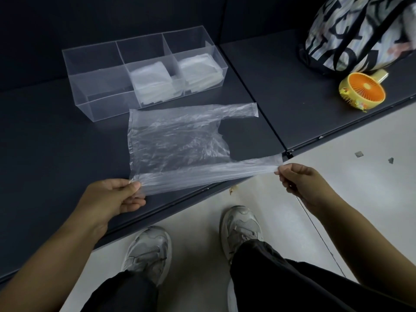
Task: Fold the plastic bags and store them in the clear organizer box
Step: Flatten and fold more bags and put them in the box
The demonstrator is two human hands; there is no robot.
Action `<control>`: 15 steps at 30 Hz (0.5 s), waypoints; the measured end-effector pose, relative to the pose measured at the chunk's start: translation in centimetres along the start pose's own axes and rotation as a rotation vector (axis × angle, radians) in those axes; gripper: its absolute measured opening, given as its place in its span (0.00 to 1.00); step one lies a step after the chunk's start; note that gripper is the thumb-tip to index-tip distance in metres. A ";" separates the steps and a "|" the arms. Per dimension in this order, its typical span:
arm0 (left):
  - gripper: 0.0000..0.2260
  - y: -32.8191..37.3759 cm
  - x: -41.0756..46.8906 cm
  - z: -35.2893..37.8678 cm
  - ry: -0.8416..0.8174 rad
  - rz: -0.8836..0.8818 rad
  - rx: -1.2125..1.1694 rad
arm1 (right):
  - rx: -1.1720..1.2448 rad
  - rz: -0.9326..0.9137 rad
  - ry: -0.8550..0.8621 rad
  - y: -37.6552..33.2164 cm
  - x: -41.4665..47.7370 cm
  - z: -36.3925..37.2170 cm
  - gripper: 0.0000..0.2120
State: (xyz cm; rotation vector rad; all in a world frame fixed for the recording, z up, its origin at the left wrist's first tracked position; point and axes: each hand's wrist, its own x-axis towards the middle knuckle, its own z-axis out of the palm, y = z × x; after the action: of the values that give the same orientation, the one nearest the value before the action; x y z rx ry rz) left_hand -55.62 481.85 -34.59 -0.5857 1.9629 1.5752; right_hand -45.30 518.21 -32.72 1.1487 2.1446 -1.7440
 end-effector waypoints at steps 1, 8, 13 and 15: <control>0.05 0.0 -0.1 0.1 0.002 0.001 0.000 | -0.064 -0.014 0.025 0.1 0.0 0.1 0.10; 0.13 0.7 -1.1 -0.4 -0.174 -0.056 0.192 | -0.002 0.077 0.066 -0.1 0.2 1.3 0.20; 0.13 0.9 0.0 0.7 0.009 0.052 0.197 | 0.019 -0.005 0.189 0.1 0.8 1.6 0.13; 0.10 0.8 0.4 0.9 0.027 0.110 0.294 | -0.012 -0.031 0.243 0.2 1.1 1.5 0.14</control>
State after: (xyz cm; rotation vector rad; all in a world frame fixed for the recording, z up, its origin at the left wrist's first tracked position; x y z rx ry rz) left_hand -56.28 482.89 -34.39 -0.3871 2.2262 1.3100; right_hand -46.43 517.43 -33.94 1.3952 2.3148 -1.6776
